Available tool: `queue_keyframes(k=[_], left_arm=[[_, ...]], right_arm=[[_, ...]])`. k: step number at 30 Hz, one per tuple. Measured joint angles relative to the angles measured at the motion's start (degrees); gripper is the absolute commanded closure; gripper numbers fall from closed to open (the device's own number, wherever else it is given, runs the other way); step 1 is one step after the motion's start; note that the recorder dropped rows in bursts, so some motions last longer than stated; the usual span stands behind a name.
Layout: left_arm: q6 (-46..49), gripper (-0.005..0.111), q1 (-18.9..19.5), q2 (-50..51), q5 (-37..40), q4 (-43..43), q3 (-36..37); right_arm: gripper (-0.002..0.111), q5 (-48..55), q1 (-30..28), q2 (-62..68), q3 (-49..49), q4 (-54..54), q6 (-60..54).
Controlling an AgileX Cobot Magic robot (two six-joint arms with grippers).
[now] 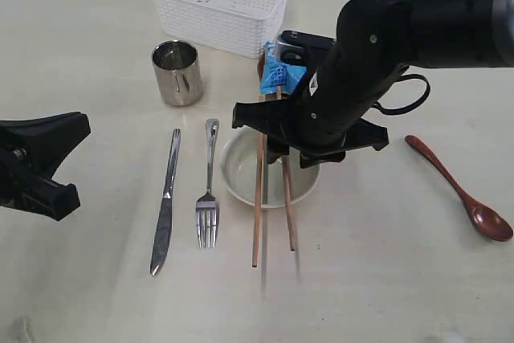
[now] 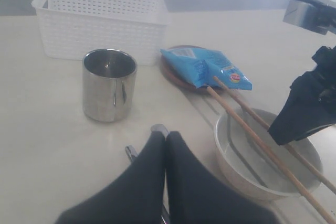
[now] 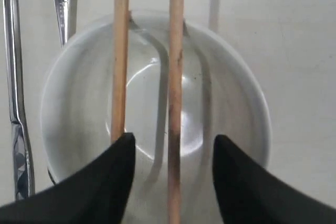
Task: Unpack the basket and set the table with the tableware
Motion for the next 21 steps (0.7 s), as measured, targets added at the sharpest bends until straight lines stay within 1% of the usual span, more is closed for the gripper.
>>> queue_keyframes(k=[2, 4, 7, 12, 17, 21], left_arm=[[0.0, 0.107, 0.0, 0.0, 0.0, 0.0, 0.0], [0.0, 0.107, 0.0, 0.0, 0.0, 0.0, 0.0], [0.0, 0.107, 0.0, 0.0, 0.0, 0.0, 0.0], [0.0, 0.107, 0.0, 0.0, 0.0, 0.0, 0.0], [0.0, 0.107, 0.0, 0.0, 0.0, 0.0, 0.0], [0.0, 0.107, 0.0, 0.0, 0.0, 0.0, 0.0]], right_arm=[[0.06, -0.35, 0.0, 0.0, 0.0, -0.3, 1.0], [0.061, -0.74, 0.0, 0.0, 0.0, -0.39, 1.51], [0.057, -2.08, 0.0, -0.11, 0.0, -0.39, 1.51], [0.042, -1.41, 0.44, -1.67, -1.64, -0.49, -1.13], [0.042, 0.37, 1.83, -1.12, -3.36, -0.65, -4.19], [0.042, 0.47, 2.36, 2.01, -4.55, -0.59, -4.65]])
